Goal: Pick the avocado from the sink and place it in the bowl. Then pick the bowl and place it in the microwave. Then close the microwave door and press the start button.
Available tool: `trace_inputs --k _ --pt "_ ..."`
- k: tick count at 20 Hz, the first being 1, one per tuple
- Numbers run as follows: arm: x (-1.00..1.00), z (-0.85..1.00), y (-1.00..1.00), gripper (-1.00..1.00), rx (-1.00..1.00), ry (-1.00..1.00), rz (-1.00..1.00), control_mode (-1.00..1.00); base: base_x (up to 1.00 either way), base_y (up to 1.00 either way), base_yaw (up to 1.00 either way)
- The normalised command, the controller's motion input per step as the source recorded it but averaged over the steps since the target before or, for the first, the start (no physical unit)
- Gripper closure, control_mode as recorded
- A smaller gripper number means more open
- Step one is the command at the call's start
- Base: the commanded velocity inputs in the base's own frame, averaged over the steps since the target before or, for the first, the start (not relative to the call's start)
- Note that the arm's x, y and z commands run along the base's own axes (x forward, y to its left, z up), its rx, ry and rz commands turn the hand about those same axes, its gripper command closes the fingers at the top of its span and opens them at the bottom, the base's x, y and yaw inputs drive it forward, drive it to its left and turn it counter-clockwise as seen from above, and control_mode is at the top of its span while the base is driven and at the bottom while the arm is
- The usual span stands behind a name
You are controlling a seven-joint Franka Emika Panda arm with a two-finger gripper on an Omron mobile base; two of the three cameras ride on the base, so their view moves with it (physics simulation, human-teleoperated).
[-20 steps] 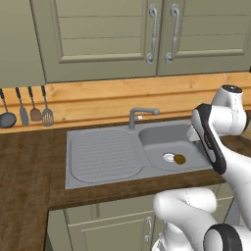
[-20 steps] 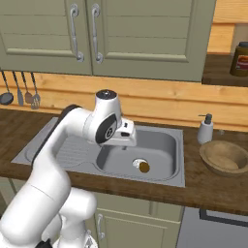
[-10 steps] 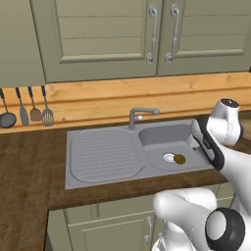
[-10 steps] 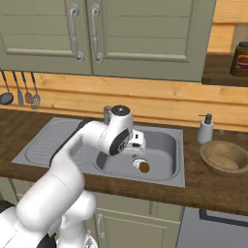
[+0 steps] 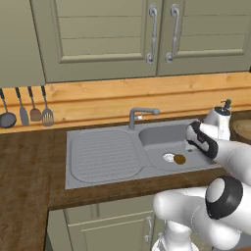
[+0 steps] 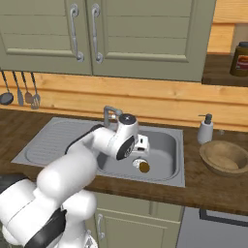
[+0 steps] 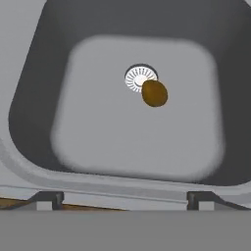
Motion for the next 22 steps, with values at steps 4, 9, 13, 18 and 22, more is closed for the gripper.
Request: trace_inputs --k 4,9,13,18,22 --pt "0.56 -0.2 -0.05 -1.0 0.0 0.13 0.08 -1.0 0.0 0.0 0.0" --pt "0.5 -0.12 -0.24 -1.0 0.03 0.07 0.07 -1.0 0.0 0.0 0.0" --pt "0.25 -0.01 -0.38 -1.0 0.09 0.0 0.06 -1.0 0.0 0.0 0.0" --pt "0.14 -0.23 -0.05 -1.0 0.02 0.0 0.03 -1.0 0.0 0.0 0.0" --pt "0.24 -0.39 0.0 -1.0 0.0 0.0 0.01 -1.0 0.0 0.0 0.0"
